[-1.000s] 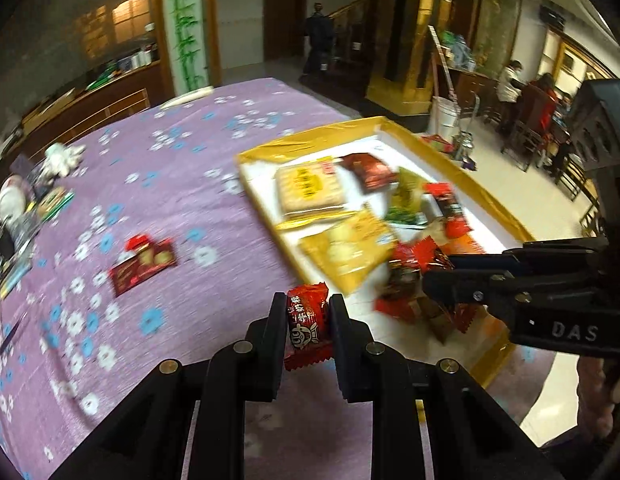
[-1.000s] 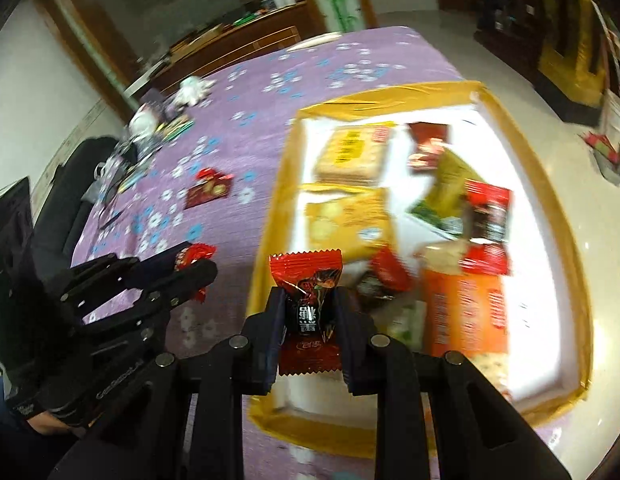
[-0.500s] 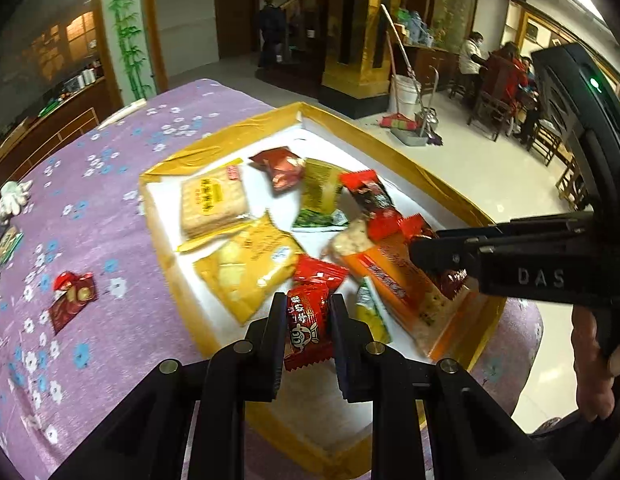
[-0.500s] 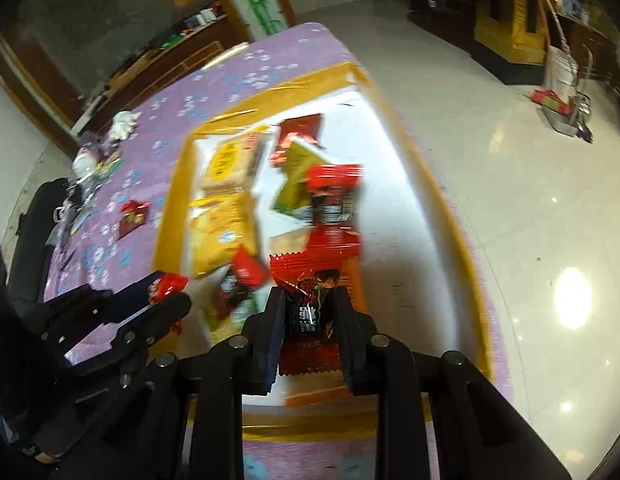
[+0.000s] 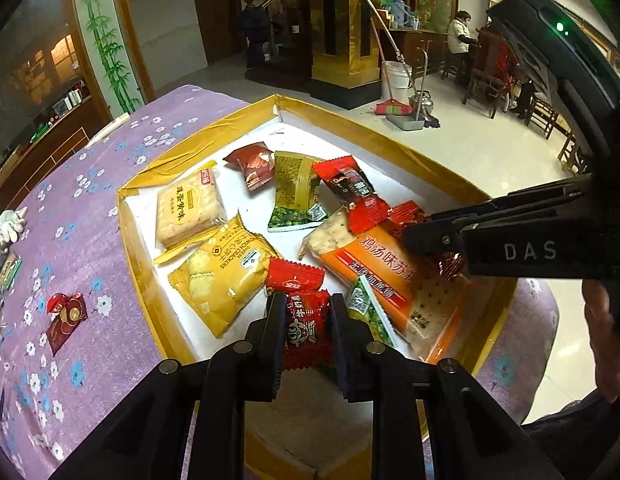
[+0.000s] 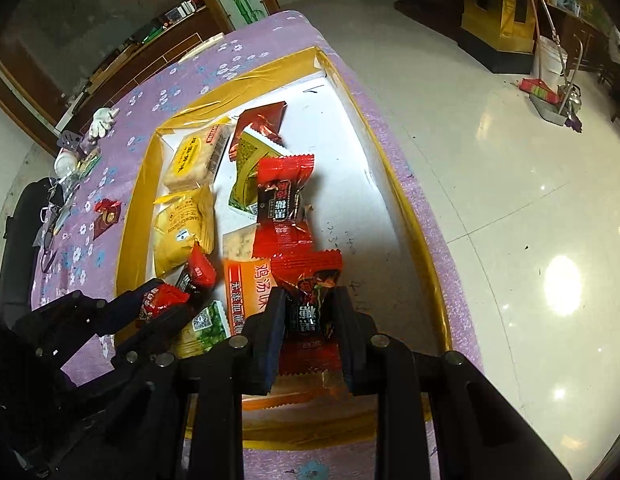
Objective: Organize snacks
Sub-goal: 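Open both grippers to drop the red candies into the tray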
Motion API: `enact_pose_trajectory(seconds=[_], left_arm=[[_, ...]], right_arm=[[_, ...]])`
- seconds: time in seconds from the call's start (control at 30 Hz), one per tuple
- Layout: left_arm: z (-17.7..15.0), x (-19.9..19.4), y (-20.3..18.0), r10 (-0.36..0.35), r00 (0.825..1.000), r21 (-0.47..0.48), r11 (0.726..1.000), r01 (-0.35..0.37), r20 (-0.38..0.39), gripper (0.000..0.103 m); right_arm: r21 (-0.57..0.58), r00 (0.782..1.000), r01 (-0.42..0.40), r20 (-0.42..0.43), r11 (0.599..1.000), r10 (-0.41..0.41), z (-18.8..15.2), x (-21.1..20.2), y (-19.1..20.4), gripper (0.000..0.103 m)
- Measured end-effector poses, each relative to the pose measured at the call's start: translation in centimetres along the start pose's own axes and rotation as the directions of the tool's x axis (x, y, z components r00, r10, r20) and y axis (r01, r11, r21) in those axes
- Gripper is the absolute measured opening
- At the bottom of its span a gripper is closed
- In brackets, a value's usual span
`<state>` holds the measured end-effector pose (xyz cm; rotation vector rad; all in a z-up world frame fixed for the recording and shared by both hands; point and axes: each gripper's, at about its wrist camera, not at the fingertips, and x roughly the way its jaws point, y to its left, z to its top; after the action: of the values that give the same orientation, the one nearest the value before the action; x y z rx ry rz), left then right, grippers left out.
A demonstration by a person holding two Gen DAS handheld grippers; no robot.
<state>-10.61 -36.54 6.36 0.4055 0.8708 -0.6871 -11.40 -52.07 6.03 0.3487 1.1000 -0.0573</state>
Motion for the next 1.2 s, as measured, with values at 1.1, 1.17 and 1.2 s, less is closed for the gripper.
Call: enact_pose_trajectory(seconds=[1.1, 1.17, 1.2], left_arm=[[-0.1, -0.4, 0.2, 0.034, 0.999, 0.018, 0.999, -0.034, 0.015, 0.031], [-0.1, -0.7, 0.4, 0.034, 0.999, 0.014, 0.999, -0.035, 0.024, 0.039], [-0.1, -0.8, 0.5, 0.036, 0.999, 0.013, 0.999, -0.037, 0.03, 0.042]], right_arm=[[0.002, 0.998, 0.056, 0.035, 0.998, -0.056, -0.2, -1.0, 0.4, 0.038], [0.004, 0.997, 0.06, 0.049, 0.998, -0.06, -0.2, -1.4, 0.5, 0.041], [0.005, 0.997, 0.06, 0.056, 0.998, -0.06, -0.2, -1.6, 0.6, 0.042]])
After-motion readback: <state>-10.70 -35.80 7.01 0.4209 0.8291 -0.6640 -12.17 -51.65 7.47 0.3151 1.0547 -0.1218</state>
